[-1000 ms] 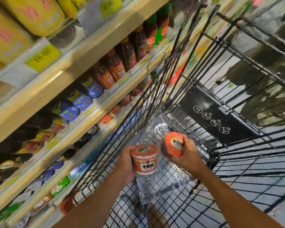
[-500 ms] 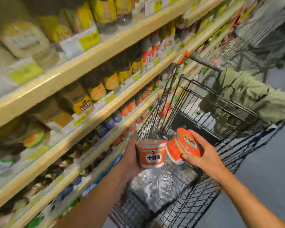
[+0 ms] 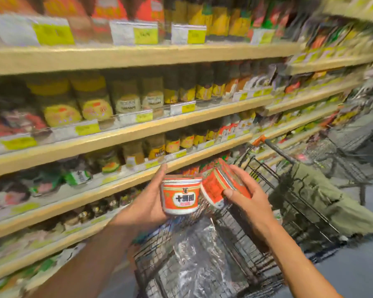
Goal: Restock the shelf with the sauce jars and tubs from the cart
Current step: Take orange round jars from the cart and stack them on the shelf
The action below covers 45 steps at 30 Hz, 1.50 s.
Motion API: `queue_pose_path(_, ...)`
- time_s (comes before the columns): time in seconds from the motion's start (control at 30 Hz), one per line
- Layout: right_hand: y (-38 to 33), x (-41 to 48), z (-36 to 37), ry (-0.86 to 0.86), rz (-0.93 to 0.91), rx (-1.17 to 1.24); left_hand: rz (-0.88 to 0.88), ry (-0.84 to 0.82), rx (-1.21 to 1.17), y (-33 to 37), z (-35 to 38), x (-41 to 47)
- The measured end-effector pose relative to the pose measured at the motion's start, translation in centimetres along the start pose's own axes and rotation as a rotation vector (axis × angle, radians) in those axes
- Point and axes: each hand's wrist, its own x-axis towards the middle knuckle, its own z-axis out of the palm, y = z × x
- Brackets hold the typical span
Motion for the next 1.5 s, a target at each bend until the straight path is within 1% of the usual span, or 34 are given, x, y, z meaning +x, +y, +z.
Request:
queue_pose_path(0.07,-1.5,0.5,0.9,-0.060,-0.029,0.017,0.065,-0.003,-0.043,0.3,0.6,-2.2)
queue_pose_path(0.13,-2.7,0.8,1.8,-0.130,-0.069,0.029,0.122,-0.022,-0.035,0.3,0.5,-4.4)
queue_pose_path(0.27,-4.7,1.2,4.5,-0.288,-0.142,0.039,0.249,0.141,0.005,0.2,-0.4,-9.1)
queue_pose_path(0.43,-6.6,0.7,10.4,-0.444,-0.213,0.071,0.408,0.305,0.028,0.1,-1.8,-16.1)
queue_pose_path(0.63,-9.0,-1.6,19.1,-0.679,-0.272,0.142,0.574,0.449,-0.013,-0.5,-4.6,-24.9)
queue_pose_path(0.73,-10.1,-3.2,24.0,-0.804,-0.296,0.173,0.652,0.578,0.005,-1.2,-6.0,-29.9)
queue_pose_path(0.83,-11.1,-5.5,29.2,-0.915,-0.299,0.199,0.714,0.708,-0.035,-1.9,-7.3,-35.1)
queue_pose_path(0.93,-12.0,-8.3,34.5,-1.009,-0.300,0.216,0.761,0.790,-0.040,-2.5,-8.9,-40.4)
queue_pose_path(1.07,-13.8,-13.5,41.6,-1.099,-0.306,0.242,0.825,0.886,-0.035,-3.6,-11.5,-48.3)
queue_pose_path(1.23,-16.2,-19.6,50.7,-1.172,-0.318,0.255,0.837,1.036,-0.012,-4.5,-15.2,-59.5)
queue_pose_path(1.4,-18.5,-24.8,59.8,-1.193,-0.313,0.279,0.863,1.159,-0.056,-4.6,-18.7,-70.1)
queue_pose_path(1.5,-19.7,-27.8,64.5,-1.201,-0.300,0.285,0.884,1.177,-0.103,-4.5,-20.6,-75.2)
